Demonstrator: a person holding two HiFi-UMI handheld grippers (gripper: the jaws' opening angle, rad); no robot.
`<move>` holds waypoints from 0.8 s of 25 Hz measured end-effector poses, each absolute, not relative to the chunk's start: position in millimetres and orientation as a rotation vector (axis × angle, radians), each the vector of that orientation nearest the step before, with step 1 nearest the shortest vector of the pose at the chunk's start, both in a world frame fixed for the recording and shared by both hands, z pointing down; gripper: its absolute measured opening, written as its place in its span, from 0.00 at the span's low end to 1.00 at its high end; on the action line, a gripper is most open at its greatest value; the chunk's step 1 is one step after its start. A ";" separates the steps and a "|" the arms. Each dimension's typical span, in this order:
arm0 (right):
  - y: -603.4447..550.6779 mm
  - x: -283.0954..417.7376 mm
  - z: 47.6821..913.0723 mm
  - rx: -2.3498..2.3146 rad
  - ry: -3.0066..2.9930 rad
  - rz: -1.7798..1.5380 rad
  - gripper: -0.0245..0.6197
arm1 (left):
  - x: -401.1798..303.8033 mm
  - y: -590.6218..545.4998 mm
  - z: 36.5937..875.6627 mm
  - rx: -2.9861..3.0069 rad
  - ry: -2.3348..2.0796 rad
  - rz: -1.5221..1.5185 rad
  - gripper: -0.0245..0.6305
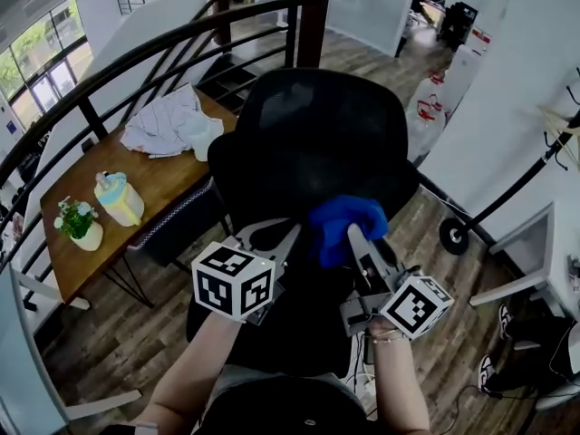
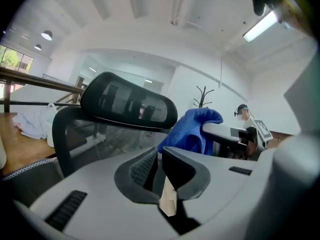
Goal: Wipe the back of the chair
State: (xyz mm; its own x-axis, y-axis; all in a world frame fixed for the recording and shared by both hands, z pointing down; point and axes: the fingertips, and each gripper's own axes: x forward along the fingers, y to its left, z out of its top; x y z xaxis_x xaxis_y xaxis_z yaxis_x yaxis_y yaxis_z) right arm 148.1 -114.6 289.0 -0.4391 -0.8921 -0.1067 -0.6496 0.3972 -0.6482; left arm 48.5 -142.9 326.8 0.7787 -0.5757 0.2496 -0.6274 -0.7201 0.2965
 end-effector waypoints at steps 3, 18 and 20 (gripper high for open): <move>-104.3 132.9 283.9 -1.302 2.289 -0.715 0.25 | 43.7 -133.7 319.1 2.636 -0.878 0.188 0.09; -87.2 101.4 289.4 -1.294 2.375 -0.684 0.24 | 18.0 -109.4 307.5 2.622 -0.925 0.102 0.09; -85.9 100.7 287.8 -1.294 2.381 -0.681 0.24 | 20.1 -107.6 305.5 2.622 -0.913 0.092 0.09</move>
